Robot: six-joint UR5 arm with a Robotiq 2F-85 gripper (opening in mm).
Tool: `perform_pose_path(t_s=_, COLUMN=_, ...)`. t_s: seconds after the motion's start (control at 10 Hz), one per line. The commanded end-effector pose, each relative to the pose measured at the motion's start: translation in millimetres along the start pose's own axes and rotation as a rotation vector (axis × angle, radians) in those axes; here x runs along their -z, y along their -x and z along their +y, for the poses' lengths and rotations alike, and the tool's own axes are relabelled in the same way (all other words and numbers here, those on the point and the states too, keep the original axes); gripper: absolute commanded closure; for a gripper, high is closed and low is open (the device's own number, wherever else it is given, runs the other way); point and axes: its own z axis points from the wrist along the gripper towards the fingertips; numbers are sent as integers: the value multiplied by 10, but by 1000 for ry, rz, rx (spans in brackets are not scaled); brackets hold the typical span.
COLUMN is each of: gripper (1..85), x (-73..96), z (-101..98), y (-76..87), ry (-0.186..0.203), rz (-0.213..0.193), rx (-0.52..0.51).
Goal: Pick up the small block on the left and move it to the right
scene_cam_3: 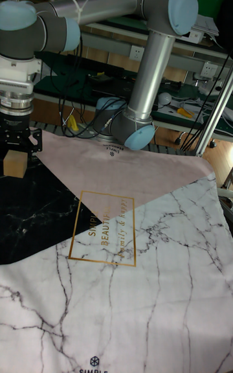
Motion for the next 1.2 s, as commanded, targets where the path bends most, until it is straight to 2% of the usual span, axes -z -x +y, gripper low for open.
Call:
perform_pose_path(t_s=0.0, gripper=30, x=-57, z=75, y=-185, ry=22, rz=-3, rx=10)
perform_pose_path(t_s=0.1, gripper=17, x=-58, z=73, y=-174, ry=20, rz=-6, rx=17)
perform_pose_path(t_s=0.3, gripper=7, x=-57, z=-75, y=-186, ry=-37, rz=-1, rx=21)
perform_pose_path(t_s=0.4, gripper=7, x=-57, z=-72, y=-230, ry=-35, rz=16, rx=32)
perform_pose_path(t_s=0.7, gripper=10, x=-56, z=-76, y=-251, ry=-37, rz=24, rx=35)
perform_pose_path(t_s=0.8, gripper=27, x=-54, z=-67, y=-306, ry=-33, rz=45, rx=26)
perform_pose_path(t_s=1.0, gripper=30, x=-55, z=-8, y=-325, ry=-11, rz=52, rx=13)
perform_pose_path(t_s=1.1, gripper=30, x=-92, z=-14, y=-418, ry=-20, rz=52, rx=21)
